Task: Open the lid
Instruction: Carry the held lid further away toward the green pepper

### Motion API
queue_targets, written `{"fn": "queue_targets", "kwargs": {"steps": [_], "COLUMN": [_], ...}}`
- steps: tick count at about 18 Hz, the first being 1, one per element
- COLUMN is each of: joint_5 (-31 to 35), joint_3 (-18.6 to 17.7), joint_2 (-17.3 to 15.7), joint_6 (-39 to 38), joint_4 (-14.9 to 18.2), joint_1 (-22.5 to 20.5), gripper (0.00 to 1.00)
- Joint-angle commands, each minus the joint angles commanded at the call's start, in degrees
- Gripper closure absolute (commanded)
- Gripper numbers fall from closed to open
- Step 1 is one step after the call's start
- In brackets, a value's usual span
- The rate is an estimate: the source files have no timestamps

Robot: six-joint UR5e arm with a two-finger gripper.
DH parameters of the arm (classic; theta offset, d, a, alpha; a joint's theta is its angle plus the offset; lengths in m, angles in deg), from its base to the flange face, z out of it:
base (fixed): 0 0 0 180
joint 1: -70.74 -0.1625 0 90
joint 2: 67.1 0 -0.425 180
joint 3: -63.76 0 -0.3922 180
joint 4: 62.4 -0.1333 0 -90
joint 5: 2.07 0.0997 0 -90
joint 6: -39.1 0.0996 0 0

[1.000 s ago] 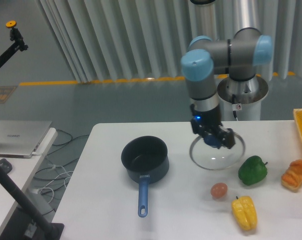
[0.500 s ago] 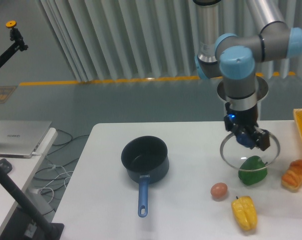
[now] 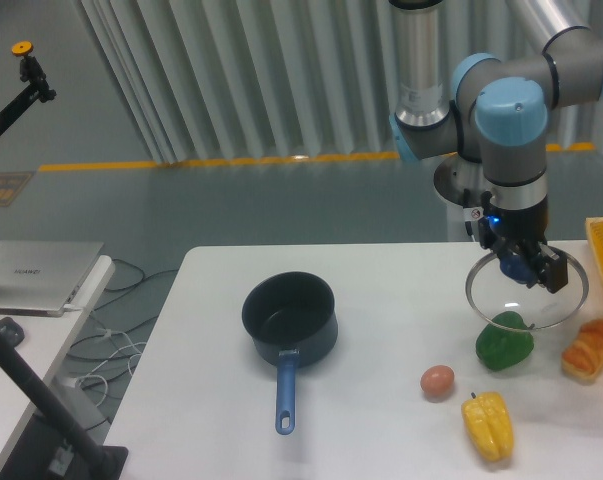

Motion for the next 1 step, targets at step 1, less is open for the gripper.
{"fn": "queue_targets", "kwargs": {"steps": [1], "joint_5": [0.0], "joint_3": [0.0], "joint_2": [0.0], "joint_6": [0.0], "joint_4": [0.1], "joint_1": [0.0], "gripper": [0.85]}}
